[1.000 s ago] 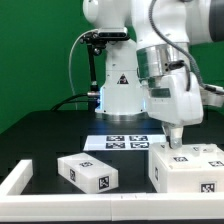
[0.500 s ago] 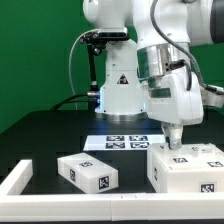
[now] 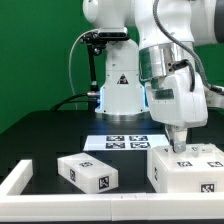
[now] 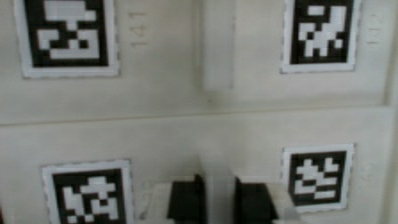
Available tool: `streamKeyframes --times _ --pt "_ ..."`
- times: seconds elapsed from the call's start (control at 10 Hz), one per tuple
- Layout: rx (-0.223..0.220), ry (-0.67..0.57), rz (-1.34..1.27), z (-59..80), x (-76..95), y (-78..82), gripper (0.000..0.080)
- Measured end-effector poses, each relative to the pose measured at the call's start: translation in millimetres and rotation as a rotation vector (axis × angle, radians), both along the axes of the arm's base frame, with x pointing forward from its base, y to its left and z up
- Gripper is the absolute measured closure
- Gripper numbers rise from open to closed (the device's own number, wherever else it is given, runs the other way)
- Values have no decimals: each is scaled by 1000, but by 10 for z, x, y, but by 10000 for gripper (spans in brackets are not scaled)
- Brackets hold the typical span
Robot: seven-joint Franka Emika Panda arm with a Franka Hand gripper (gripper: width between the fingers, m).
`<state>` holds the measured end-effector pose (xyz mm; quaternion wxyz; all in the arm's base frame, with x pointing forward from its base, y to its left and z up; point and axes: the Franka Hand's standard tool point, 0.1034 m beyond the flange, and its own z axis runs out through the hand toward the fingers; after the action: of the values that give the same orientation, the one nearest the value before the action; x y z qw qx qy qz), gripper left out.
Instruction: Assemble cabinet
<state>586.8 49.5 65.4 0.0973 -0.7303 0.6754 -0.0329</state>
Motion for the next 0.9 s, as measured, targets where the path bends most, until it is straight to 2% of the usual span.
streamKeyframes --times 0.4,0.7,0.8,0.9 --pt "21 16 -58 5 21 44 735" --pt "21 17 -59 2 17 38 735" --pt "21 18 -59 0 14 37 646" --pt "21 17 -59 1 15 38 475"
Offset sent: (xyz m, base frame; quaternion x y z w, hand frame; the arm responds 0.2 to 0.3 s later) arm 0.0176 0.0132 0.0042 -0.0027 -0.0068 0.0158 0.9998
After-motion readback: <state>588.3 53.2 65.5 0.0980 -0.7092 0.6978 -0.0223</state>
